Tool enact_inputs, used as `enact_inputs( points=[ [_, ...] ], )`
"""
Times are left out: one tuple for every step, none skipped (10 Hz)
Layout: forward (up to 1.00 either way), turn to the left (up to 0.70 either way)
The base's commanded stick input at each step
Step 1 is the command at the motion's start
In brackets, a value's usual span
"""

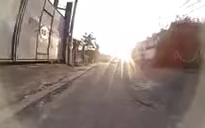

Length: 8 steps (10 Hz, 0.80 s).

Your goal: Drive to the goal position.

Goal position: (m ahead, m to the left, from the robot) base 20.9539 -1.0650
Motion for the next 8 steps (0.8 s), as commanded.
enact_inputs(
  points=[
    [1.0, 0.0],
    [1.0, 0.0],
    [1.0, 0.0],
    [1.0, 0.0],
    [1.0, 0.0],
    [1.0, 0.0],
    [1.0, 0.0],
    [1.0, 0.0]
  ],
)
